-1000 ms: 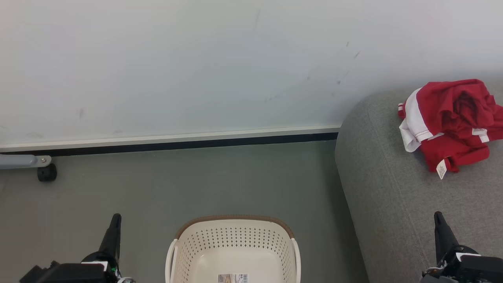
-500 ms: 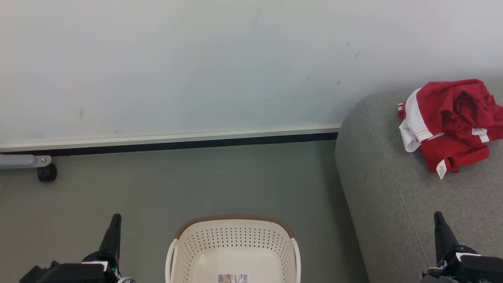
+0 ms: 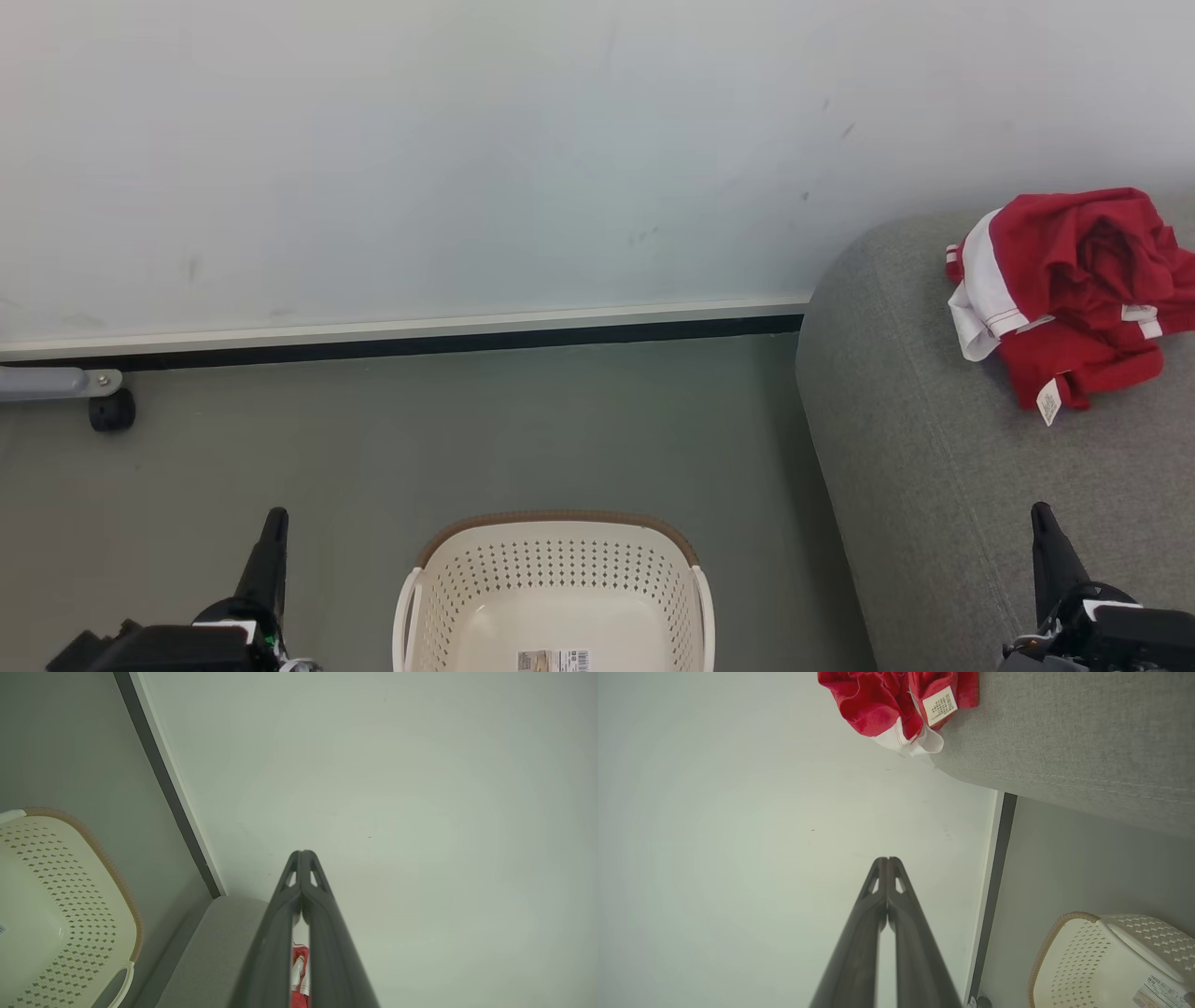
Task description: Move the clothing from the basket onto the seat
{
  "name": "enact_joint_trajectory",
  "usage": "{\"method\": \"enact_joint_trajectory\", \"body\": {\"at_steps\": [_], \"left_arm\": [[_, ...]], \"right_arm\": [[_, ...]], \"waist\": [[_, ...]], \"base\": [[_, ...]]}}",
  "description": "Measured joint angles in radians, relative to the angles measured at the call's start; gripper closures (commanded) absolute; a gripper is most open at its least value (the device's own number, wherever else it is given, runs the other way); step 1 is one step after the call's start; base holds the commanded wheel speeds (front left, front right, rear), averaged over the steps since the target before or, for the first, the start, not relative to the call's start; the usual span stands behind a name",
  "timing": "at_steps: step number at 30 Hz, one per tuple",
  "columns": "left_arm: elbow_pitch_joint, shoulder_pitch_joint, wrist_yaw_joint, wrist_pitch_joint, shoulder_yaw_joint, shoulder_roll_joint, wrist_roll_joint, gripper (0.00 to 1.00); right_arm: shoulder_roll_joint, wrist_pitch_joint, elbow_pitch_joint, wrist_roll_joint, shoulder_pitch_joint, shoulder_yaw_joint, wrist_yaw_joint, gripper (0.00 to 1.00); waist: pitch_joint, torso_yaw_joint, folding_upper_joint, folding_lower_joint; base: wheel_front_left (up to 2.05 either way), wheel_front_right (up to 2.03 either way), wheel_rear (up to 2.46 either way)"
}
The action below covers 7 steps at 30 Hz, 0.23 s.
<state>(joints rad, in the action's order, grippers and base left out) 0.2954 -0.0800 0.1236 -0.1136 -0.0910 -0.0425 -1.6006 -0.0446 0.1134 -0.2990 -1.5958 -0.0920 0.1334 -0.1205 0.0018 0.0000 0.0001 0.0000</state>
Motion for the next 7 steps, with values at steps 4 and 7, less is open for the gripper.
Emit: {"method": "enact_joint_trajectory", "body": {"at_steps": [4, 7], "left_arm": [[0.0, 0.0, 0.0, 0.0, 0.0, 0.0, 0.0, 1.0], [0.0, 0.0, 0.0, 0.0, 0.0, 0.0, 0.0, 1.0]], "right_arm": [[0.0, 0.0, 0.0, 0.0, 0.0, 0.0, 0.0, 1.0], [0.0, 0.0, 0.0, 0.0, 0.0, 0.0, 0.0, 1.0]], "waist": [[0.0, 0.0, -0.0001, 0.0001], [0.0, 0.0, 0.0, 0.0]], "base": [[0.0, 0.0, 0.0], [0.0, 0.0, 0.0]]}}
